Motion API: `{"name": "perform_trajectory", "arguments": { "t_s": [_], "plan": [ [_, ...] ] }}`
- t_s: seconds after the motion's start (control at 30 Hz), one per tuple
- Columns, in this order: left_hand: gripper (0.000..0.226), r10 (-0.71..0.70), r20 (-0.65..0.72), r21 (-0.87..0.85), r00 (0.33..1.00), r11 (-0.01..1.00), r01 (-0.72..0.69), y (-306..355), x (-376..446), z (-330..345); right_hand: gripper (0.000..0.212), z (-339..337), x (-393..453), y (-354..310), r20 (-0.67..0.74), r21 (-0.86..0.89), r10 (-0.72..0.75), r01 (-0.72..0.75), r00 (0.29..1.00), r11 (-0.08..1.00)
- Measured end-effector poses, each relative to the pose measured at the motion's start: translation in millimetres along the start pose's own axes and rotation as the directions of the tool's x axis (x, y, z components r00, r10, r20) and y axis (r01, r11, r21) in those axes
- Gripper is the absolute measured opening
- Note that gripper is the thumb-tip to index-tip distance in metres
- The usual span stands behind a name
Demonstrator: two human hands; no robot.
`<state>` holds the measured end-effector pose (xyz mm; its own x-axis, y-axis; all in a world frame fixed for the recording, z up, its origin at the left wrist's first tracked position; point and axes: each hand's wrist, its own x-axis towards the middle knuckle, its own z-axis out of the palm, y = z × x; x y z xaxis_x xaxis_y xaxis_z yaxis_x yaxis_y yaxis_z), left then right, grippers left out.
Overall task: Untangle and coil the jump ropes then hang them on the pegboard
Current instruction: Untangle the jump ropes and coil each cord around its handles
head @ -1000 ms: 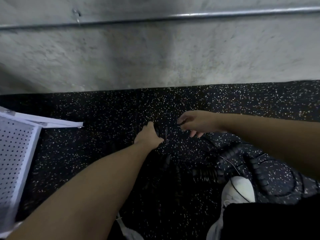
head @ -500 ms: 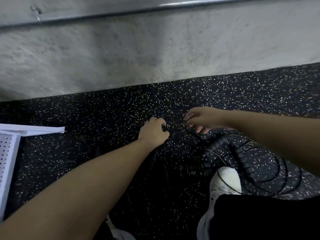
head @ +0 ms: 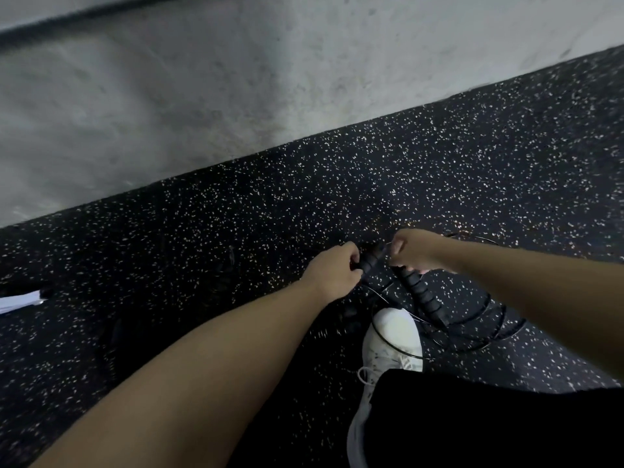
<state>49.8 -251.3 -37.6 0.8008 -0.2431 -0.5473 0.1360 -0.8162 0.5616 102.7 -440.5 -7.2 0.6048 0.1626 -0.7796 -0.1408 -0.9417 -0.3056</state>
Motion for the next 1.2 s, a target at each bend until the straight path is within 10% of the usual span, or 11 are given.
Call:
{"name": "perform_trajectory", "arguments": {
  "t_s": [0.4,0.83,1.0,1.2],
  "plan": [
    [0.054,-0.213,0.112,0.132,0.971,0.971,0.198,19,30,26,0.053,35,11,41,-0.094,-0.132,0.122,-0.133,0.988,0.982],
    [0.040,-0.211,0.044,-0.447,0.976,0.870,0.208,28,10,-34,0.049,24,8,29,-0.185,0.131,0.066,-0.042,0.980,0.990],
    [0.039,-0.257,-0.072,-0.739,0.964,0.663,0.122,38,9,-60,0.034,-6,1,11,-0.287,0.423,0.040,0.089,0.957,0.902],
    [0.012,-0.277,-0.118,-0.876,0.954,0.481,0.031,31,5,-88,0.040,-33,-5,-5,-0.473,0.235,-0.079,0.212,0.878,0.949]
  ]
}}
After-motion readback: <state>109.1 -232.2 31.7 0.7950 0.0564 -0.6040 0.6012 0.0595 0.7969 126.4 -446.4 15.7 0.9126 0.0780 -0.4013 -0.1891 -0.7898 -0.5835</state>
